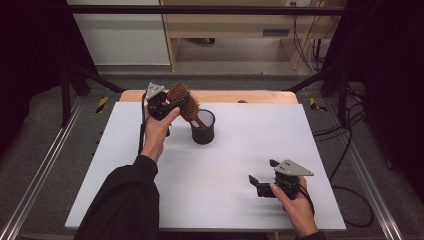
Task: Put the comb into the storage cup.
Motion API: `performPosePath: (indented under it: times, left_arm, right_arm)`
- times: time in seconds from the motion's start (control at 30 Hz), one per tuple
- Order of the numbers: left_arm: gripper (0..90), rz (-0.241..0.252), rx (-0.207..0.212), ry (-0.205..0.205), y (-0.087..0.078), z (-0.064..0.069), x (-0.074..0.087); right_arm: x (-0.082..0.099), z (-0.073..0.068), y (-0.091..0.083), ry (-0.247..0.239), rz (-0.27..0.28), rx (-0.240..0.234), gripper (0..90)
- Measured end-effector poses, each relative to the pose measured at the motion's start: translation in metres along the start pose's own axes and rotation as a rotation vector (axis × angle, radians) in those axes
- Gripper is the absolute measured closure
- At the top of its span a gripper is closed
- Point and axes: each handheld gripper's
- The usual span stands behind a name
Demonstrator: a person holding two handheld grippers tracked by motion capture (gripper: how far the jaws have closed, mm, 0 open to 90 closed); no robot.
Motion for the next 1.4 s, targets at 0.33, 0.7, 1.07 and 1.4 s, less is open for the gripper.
performPosePath:
  times: [0.33,0.7,1.07,1.4]
  left_arm:
    - [34.9,0.0,-0.004,-0.002,0.0049,-0.0001,-0.0001]
    - [32.1,-0.007,-0.005,-0.004,0.0055,-0.0007,0.0002]
    - [25.6,-0.008,-0.001,-0.011,0.006,0.0003,0.0009]
    - [13.9,-0.007,-0.009,-0.028,0.0072,0.0024,0.0016]
  right_arm:
    - [0.0007,0.0004,0.0001,0.007,-0.006,0.001,4.8]
    - [0.001,0.0006,0.0003,0.004,-0.005,0.0,4.7]
    - [0.0011,0.0003,0.0005,0.002,-0.004,-0.001,4.8]
    - [0.0009,0.0,0.0002,0.004,-0.004,-0.003,4.6]
Point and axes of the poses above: each handheld gripper's, and its own axes: y roughly forward along the jaws, x roughly out of its underside, z roughly to its right, and after that the axes turned 9 degrees about z, right-handed
